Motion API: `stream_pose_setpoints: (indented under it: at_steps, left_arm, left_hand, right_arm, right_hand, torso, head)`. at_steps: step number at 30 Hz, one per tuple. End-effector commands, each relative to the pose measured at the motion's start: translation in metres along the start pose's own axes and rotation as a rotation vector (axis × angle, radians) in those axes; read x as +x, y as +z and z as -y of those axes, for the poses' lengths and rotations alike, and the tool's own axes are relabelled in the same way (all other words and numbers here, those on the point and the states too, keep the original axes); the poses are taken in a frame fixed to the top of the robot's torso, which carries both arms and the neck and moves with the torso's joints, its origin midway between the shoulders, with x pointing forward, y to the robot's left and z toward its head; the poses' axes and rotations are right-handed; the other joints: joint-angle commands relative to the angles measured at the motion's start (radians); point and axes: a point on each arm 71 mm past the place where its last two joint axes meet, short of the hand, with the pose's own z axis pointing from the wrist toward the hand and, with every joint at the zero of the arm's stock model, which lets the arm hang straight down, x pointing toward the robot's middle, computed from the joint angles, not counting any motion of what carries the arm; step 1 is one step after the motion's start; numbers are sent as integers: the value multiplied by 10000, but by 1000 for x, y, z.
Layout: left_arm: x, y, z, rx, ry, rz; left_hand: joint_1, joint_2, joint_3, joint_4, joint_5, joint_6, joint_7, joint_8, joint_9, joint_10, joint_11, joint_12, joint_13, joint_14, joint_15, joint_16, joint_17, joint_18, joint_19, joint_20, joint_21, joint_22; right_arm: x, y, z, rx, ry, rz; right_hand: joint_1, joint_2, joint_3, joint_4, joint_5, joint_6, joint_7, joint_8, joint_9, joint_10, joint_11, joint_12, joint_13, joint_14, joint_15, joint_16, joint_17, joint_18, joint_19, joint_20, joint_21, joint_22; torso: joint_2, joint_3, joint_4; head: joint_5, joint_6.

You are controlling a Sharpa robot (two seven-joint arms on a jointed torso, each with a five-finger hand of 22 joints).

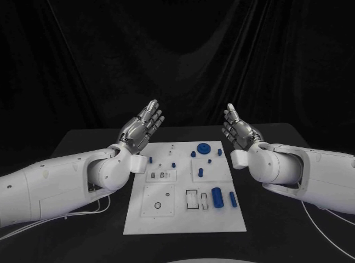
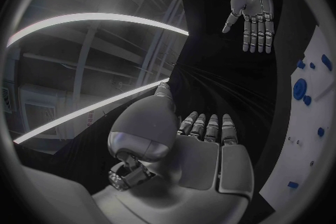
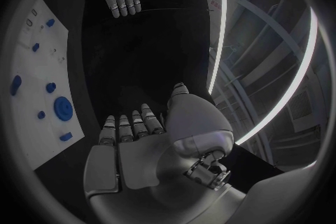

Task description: Assemble the parts on the task board

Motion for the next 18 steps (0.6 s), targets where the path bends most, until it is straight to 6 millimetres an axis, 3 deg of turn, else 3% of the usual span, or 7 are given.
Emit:
stream_pose_setpoints:
  at_steps: [1,3,5,10,13,16,18]
  left_arm:
    - [1,-2,2,260,-477,-323]
    - [-1,-3,2,215,-506,-353]
    - [-4,-5,2,164,-534,-366]
    - [-12,-11,1,14,-578,-314]
    - [-17,-15,0,-64,-505,-266]
    - [-21,-19,1,-110,-361,-306]
    - [-25,-21,1,-118,-208,-379]
  left_hand:
    - [210,17,-16,17,128,28,-30,21,7,-2,-14,-34,-11,14,-582,-36,-13,82,23,173,-59,-13]
    - [365,27,0,16,313,50,-21,25,10,-2,-1,-34,-11,14,-547,-36,-13,89,23,258,-59,-13]
    - [547,16,17,12,505,110,14,38,21,-2,23,-34,-11,14,-508,-36,-13,93,23,326,-59,-13]
    - [741,23,40,17,664,144,20,43,25,-2,33,-34,-11,14,-416,-36,-13,93,23,442,-59,-13]
    - [834,32,48,23,777,131,21,39,22,-2,54,-34,-11,14,-333,-36,-13,100,23,465,-59,-13]
    - [871,42,53,25,831,128,32,38,22,-2,70,-34,-11,14,-301,-36,-13,101,23,473,-59,-13]
    - [889,51,56,27,861,127,39,37,21,-2,78,-34,-11,14,-283,-36,-13,101,23,480,-59,-13]
  right_arm:
    - [3,1,-1,238,166,-1089]
    - [4,1,-2,216,-51,-1614]
    - [4,1,-3,173,-432,-2069]
    - [5,1,-3,308,-1658,-3212]
    - [6,1,-1,708,-1964,-3671]
    - [8,1,-1,982,-2358,-3963]
    - [9,3,-3,981,-2931,-4096]
  right_hand:
    - [269,-6,85,-88,199,461,550,168,73,17,483,137,22,66,622,67,43,-204,145,815,67,82]
    - [524,-41,122,-227,484,1113,894,428,166,373,1091,894,162,767,1668,727,321,-427,810,1634,506,346]
    - [738,-85,142,-391,600,1218,979,557,172,692,1479,1437,221,2187,2172,1786,666,-431,1984,2133,1168,685]
    - [1255,-119,217,-862,830,1672,1267,989,209,1120,1814,2105,232,4748,2724,3119,791,-350,5321,2671,2643,1268]
    - [2183,-238,396,-1391,1549,2477,1348,1427,310,2981,2432,4004,478,6238,2504,3578,777,-113,7276,2656,3372,1464]
    - [2780,-321,485,-1919,1653,3213,1496,1754,357,3522,2509,4245,419,7439,2175,3833,804,145,8263,2602,3641,1484]
    - [3264,-372,545,-2214,1569,4250,1898,2175,457,4407,2311,4553,453,9269,1528,4494,1056,226,9659,2109,4255,1694]
  torso:
    - [-6,1,2]
    - [-7,0,-1]
    - [-2,-3,-3]
    - [-7,0,-1]
    - [-8,-2,-4]
    - [-5,-3,-6]
    - [-8,-2,-9]
  head:
    - [-23,-37]
    - [-31,-66]
    - [-32,-97]
    - [-26,-231]
    - [-1,-268]
    - [-51,-373]
    - [-83,-464]
